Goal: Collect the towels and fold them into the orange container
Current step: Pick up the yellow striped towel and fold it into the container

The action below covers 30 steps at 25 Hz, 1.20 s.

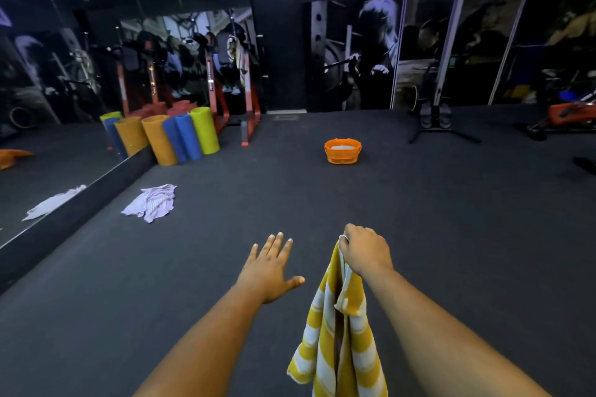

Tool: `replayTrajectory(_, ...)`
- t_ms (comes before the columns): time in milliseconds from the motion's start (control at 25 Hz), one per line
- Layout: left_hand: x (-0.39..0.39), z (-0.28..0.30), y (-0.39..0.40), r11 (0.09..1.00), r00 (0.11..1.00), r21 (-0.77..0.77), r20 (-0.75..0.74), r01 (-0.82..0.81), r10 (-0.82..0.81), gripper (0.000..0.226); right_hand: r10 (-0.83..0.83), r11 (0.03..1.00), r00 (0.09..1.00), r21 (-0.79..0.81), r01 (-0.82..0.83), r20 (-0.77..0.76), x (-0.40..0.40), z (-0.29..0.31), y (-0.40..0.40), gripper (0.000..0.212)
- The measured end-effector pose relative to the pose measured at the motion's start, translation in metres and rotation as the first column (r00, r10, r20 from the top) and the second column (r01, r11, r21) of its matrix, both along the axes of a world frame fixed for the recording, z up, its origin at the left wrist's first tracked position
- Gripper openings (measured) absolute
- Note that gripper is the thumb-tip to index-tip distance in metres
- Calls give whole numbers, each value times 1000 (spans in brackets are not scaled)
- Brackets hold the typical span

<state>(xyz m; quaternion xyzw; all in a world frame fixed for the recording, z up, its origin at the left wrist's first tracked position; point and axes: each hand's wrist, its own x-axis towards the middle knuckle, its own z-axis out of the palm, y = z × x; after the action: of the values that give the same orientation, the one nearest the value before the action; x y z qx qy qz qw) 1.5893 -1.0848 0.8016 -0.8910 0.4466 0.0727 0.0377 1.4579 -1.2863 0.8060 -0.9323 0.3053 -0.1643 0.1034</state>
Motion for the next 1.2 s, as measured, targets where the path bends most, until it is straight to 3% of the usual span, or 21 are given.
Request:
replayTrajectory(520,200,-29,-234,998,994,-48,-108,28,-33,96,-70,997,995,-28,69,-66,184,-18,-218,25)
replayTrajectory(920,391,-9,-441,994,986,-41,-123,104,-108,96,-206,979,978,-5,206,-38,338,7,-415,22)
replayTrajectory(1200,481,-20,-609,997,991,-21,-112,71,-73,95,-127,991,991,34,128,-33,442,-5,-584,20)
